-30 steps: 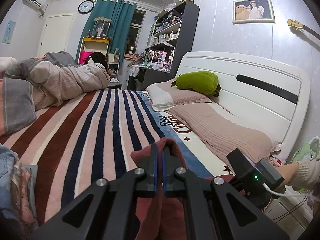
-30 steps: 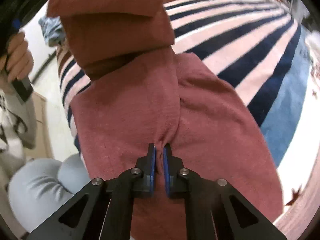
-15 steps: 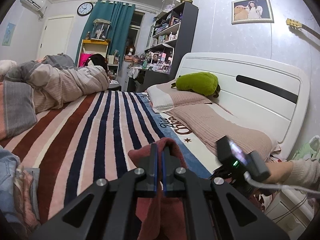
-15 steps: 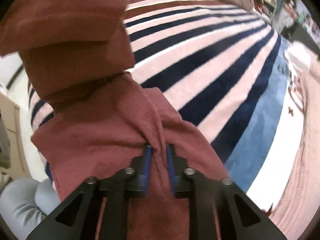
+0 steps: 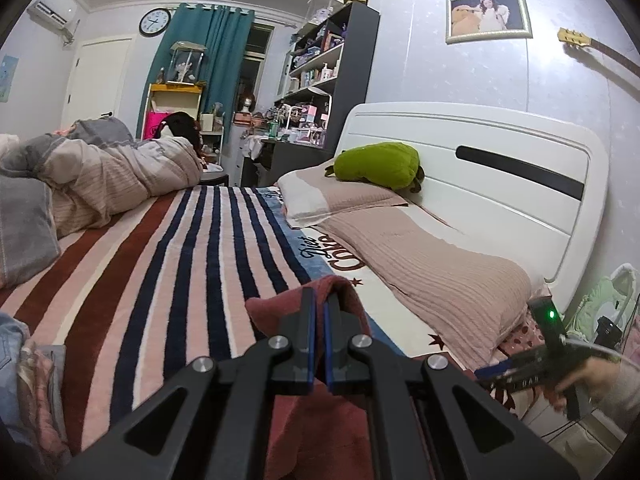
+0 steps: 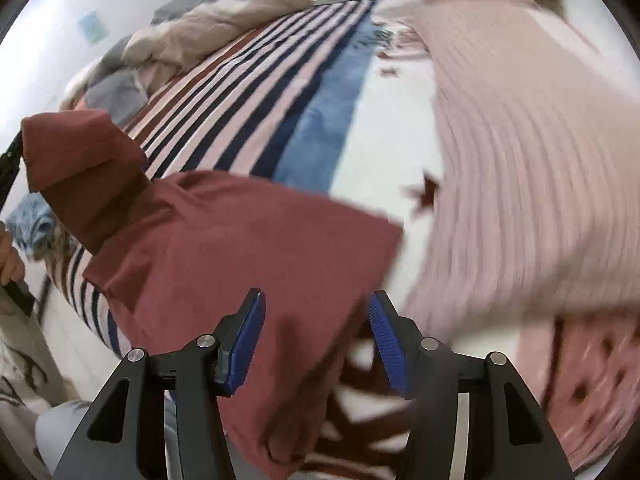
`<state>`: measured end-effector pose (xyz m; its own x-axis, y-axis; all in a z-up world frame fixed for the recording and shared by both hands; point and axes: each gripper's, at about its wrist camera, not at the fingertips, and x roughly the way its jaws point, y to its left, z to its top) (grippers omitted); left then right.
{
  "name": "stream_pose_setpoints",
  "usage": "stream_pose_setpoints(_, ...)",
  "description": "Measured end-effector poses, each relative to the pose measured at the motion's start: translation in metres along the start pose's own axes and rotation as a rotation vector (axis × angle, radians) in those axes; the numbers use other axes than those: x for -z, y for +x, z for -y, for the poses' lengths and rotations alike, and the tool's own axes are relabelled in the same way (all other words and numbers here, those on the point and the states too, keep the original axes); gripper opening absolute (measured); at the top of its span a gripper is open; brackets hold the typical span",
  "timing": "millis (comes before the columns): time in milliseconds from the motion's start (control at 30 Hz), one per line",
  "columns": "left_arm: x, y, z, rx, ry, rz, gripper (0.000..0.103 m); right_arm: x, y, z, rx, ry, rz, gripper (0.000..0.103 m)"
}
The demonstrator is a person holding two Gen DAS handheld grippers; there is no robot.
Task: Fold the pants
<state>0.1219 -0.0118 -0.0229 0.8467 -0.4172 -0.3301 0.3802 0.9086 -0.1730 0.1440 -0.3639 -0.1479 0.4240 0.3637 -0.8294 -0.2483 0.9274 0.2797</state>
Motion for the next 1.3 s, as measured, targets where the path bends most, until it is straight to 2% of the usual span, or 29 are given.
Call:
stream_pose_setpoints(100, -0.003, 0.002, 0.006, 0.006, 0.011, -0.005, 0.001, 0.014, 0.003, -0.004, -0.058, 0.025, 0.04, 0.042)
stream_pose_setpoints(133, -0.004, 0.003, 0.008, 0.008, 0.017, -0.007, 0.001, 0.016, 0.004, -0.007, -0.056, 0.02, 0.054, 0.029)
stream_pose_setpoints(167, -0.005, 0.004, 0.01, 0.012, 0.02, -0.009, 0.001, 0.017, 0.003, -0.01, -0.037, 0.012, 0.076, 0.011)
stream_pose_setpoints(200, -0.007, 0.005, 0.013, 0.018, 0.024, -0.01, 0.001, 0.019, 0.004, -0.013, -0.024, 0.004, 0.091, 0.004)
stream_pose_setpoints(300, -0.015, 0.008, 0.027, 0.038, 0.052, -0.006, 0.001, 0.023, -0.001, -0.015, 0.023, -0.006, 0.12, 0.004)
stream_pose_setpoints(433, -0.027, 0.018, 0.062, 0.119, 0.103, -0.019, 0.001, 0.028, -0.009, -0.006, 0.058, 0.006, 0.128, 0.005)
stream_pose_setpoints(533, -0.027, 0.035, 0.095, 0.193, 0.14, -0.07, 0.001, 0.031, -0.015, -0.002, 0.08, 0.01, 0.146, 0.011)
stream_pose_setpoints(600, -0.022, 0.048, 0.117, 0.241, 0.171, -0.115, 0.001, 0.034, -0.023, 0.001, 0.081, 0.019, 0.171, 0.011)
stream_pose_setpoints(667, -0.011, 0.066, 0.14, 0.289, 0.211, -0.192, 0.002, 0.039, -0.033, 0.005, 0.066, 0.037, 0.193, 0.011)
stream_pose_setpoints(733, 0.005, 0.089, 0.155, 0.325, 0.225, -0.316, 0.004, 0.044, -0.041, 0.008, 0.046, 0.049, 0.205, 0.011)
stream_pose_setpoints(800, 0.027, 0.112, 0.159, 0.356, 0.225, -0.458, 0.005, 0.05, -0.047, 0.009, 0.034, 0.061, 0.212, 0.016)
stream_pose_setpoints(833, 0.035, 0.115, 0.159, 0.353, 0.221, -0.491, 0.006, 0.053, -0.05, 0.01, 0.024, 0.066, 0.216, 0.022)
stream_pose_setpoints(867, 0.041, 0.117, 0.157, 0.347, 0.22, -0.511, 0.009, 0.056, -0.052, 0.011, 0.019, 0.072, 0.22, 0.023)
stream_pose_setpoints(900, 0.045, 0.115, 0.154, 0.35, 0.219, -0.521, 0.014, 0.059, -0.054, 0.012, 0.016, 0.077, 0.224, 0.023)
stream_pose_setpoints(933, 0.047, 0.11, 0.148, 0.354, 0.209, -0.518, 0.035, 0.061, -0.055, 0.012, 0.009, 0.083, 0.225, 0.024)
stream_pose_setpoints(967, 0.045, 0.104, 0.141, 0.356, 0.196, -0.504, 0.055, 0.064, -0.057, 0.013, 0.003, 0.088, 0.227, 0.029)
stream_pose_setpoints(1000, 0.043, 0.096, 0.135, 0.366, 0.186, -0.486, 0.059, 0.065, -0.058, 0.013, -0.005, 0.092, 0.229, 0.034)
stream_pose_setpoints(1033, 0.04, 0.086, 0.128, 0.378, 0.178, -0.472, 0.059, 0.066, -0.059, 0.014, -0.014, 0.096, 0.233, 0.043)
stream_pose_setpoints(1133, 0.033, 0.064, 0.105, 0.347, 0.151, -0.431, 0.06, 0.065, -0.063, 0.013, -0.026, 0.109, 0.255, 0.044)
stream_pose_setpoints(1300, 0.039, 0.041, 0.059, 0.16, 0.086, -0.363, 0.06, 0.059, -0.051, 0.004, -0.084, 0.122, 0.236, 0.044)
